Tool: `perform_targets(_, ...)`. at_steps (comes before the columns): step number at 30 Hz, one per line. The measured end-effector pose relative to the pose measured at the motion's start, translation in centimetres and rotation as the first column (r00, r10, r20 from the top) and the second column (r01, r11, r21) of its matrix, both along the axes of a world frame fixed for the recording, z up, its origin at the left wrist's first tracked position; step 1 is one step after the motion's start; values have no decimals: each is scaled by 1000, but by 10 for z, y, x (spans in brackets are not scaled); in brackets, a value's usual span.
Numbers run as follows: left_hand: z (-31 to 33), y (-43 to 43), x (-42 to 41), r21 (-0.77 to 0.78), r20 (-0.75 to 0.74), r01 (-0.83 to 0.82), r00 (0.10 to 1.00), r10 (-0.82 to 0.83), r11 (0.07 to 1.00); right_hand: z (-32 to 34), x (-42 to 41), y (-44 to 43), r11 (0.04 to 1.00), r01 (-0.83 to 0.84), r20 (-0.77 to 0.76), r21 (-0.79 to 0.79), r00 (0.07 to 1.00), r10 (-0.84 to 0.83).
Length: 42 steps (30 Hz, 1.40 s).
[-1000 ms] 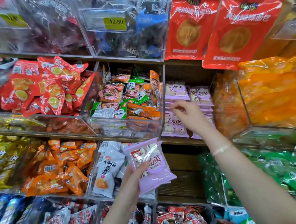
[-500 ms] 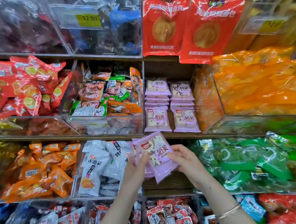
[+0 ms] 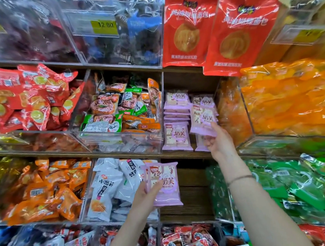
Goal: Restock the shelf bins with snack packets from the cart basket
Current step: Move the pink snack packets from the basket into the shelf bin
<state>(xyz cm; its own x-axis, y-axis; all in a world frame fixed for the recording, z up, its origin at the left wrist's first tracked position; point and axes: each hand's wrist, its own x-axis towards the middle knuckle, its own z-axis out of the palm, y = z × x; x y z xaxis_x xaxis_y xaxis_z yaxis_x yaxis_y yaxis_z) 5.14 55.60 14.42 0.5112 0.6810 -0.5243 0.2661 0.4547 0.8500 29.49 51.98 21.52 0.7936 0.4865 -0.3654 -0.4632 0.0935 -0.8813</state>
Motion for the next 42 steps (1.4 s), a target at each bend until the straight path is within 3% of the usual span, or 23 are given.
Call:
perform_targets(3,-2,3,-2,-23,8,15,1000,-15,1000,14,15,23,996,86,-35,6,996,-85)
perform_targets(8,-2,3,-2,-24,20,33,999,-32,999,22,29,35,916,353,-293,190,911,-291)
perform_targets(12,-4,3,-2,-26,12,38,999,-38,999,21,26,30,921,253,-284,296,944,-168)
perform_targets(16,-3,4,-2,-40,20,35,999,-34,999,16,18,19,937,192,-226,293,966,-128)
perform_targets(19,-4,4,-1,-49,32,31,999,-29,998,9,-5,-4,986,-6,31,166,1000,1)
perform_targets(21,-4,3,-1,-71,51,32,998,-29,997,0,-29,-23,989,-144,210,-39,966,149)
perform_targets(23,-2,1,0,-109,100,49,994,-38,993,-13,-56,-45,928,-242,315,-284,891,328)
perform_targets(26,4,-8,6,-126,140,80,988,-62,989,-34,-93,-73,743,-414,284,-525,738,612)
perform_targets(28,10,-15,10,-101,159,90,985,-73,991,-42,-108,-83,675,-514,213,-530,690,692)
perform_targets(35,23,-18,9,12,177,109,978,-110,994,-34,-104,-88,777,-456,251,-435,767,591)
perform_targets(42,6,4,-4,-9,82,-12,997,12,1000,-11,-67,-65,928,-317,234,-195,904,358)
